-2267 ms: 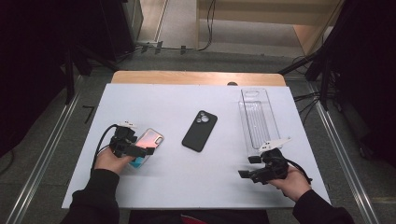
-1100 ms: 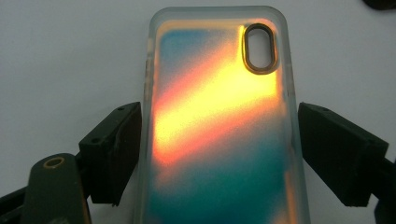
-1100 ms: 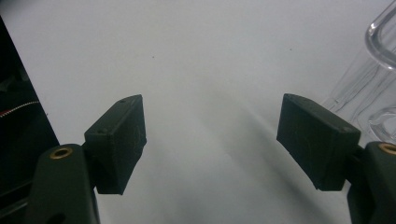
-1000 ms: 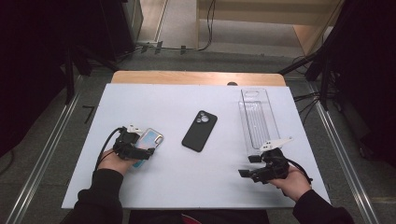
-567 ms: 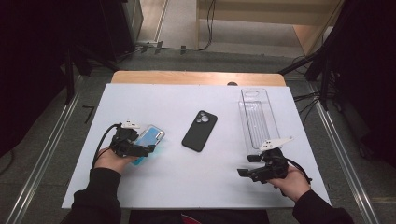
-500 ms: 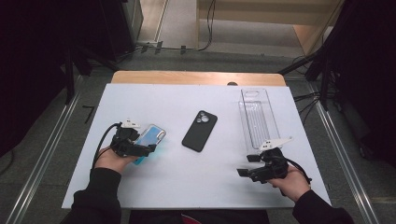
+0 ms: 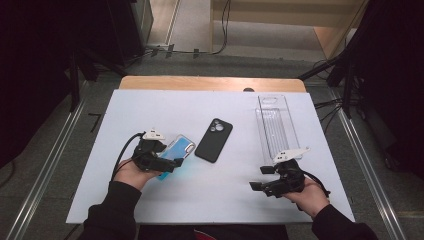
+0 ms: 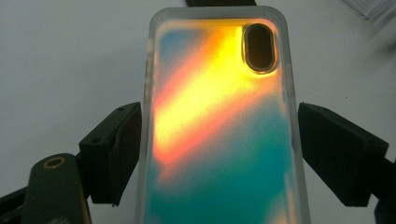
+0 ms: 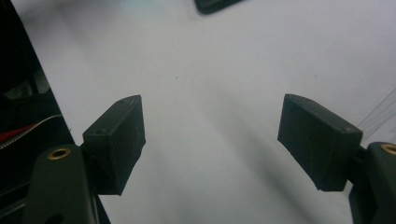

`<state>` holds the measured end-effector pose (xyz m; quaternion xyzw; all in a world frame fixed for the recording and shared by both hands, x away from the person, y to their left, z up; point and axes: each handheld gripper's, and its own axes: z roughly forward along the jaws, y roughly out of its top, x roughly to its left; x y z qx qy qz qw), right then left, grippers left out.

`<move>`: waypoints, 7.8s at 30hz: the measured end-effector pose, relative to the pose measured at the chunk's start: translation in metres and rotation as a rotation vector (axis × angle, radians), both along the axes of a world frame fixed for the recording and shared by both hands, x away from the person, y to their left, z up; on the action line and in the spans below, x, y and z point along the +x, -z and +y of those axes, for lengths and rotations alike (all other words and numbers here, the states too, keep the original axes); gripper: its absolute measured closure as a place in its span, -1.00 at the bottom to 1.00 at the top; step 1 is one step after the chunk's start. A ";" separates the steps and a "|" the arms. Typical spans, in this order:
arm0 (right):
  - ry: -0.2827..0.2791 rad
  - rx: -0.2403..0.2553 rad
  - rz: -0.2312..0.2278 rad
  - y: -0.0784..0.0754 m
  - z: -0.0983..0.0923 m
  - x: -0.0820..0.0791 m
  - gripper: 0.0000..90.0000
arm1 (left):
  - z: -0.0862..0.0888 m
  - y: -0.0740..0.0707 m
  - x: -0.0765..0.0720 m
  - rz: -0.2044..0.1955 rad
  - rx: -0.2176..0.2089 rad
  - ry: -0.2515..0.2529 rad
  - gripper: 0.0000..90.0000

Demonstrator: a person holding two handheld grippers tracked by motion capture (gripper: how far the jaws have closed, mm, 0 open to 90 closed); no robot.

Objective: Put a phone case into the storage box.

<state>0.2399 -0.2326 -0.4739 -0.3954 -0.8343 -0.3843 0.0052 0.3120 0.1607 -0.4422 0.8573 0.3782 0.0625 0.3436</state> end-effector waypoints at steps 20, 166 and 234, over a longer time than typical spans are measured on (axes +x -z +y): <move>0.046 -0.024 -0.018 -0.020 0.026 0.009 -0.54 | -0.050 -0.001 -0.015 -0.097 -0.097 -0.013 -0.63; -0.396 0.109 -0.098 -0.084 0.082 0.076 0.71 | -0.054 -0.052 0.007 0.071 -0.143 0.422 -0.23; 0.075 0.089 -0.174 -0.056 0.128 0.052 -1.00 | -0.033 -0.080 0.016 0.212 -0.196 -0.061 0.78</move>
